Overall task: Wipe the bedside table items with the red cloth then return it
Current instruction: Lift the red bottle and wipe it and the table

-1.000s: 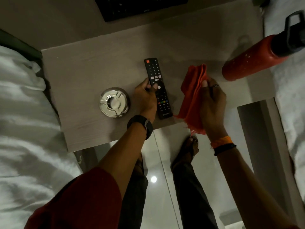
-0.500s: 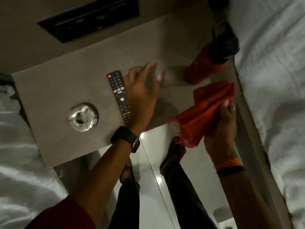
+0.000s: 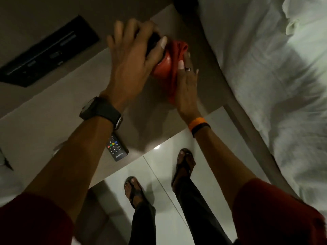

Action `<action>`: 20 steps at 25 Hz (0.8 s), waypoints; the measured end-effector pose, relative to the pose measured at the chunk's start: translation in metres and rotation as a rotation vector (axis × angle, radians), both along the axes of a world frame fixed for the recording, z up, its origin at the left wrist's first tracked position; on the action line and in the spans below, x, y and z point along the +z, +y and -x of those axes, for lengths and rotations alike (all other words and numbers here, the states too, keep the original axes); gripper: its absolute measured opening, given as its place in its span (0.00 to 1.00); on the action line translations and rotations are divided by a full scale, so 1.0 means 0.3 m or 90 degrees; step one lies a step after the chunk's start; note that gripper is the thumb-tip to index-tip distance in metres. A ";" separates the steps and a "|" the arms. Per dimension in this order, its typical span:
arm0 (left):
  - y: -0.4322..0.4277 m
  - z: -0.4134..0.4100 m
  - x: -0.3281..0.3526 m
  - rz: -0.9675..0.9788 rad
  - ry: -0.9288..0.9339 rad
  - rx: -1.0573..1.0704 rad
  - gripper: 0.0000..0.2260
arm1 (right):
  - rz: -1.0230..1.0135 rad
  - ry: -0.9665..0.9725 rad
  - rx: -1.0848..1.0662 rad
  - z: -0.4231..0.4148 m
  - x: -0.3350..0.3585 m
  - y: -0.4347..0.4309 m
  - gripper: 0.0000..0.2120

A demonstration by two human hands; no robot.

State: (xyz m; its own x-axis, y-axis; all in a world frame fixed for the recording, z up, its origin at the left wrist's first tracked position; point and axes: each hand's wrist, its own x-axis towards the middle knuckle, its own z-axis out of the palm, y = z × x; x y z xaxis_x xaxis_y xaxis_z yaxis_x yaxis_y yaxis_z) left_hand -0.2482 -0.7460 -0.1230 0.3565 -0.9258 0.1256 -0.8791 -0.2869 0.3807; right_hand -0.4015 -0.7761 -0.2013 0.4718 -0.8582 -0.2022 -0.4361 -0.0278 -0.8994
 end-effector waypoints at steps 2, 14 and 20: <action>-0.003 -0.014 -0.004 0.005 -0.047 0.062 0.22 | -0.186 -0.035 -0.114 -0.068 -0.002 -0.032 0.25; -0.016 -0.060 0.046 -0.061 0.165 0.054 0.19 | -0.112 0.204 -0.090 -0.049 -0.031 -0.181 0.18; -0.064 -0.025 0.059 -0.111 0.048 0.178 0.16 | -0.078 -0.119 -0.118 -0.139 0.126 -0.032 0.16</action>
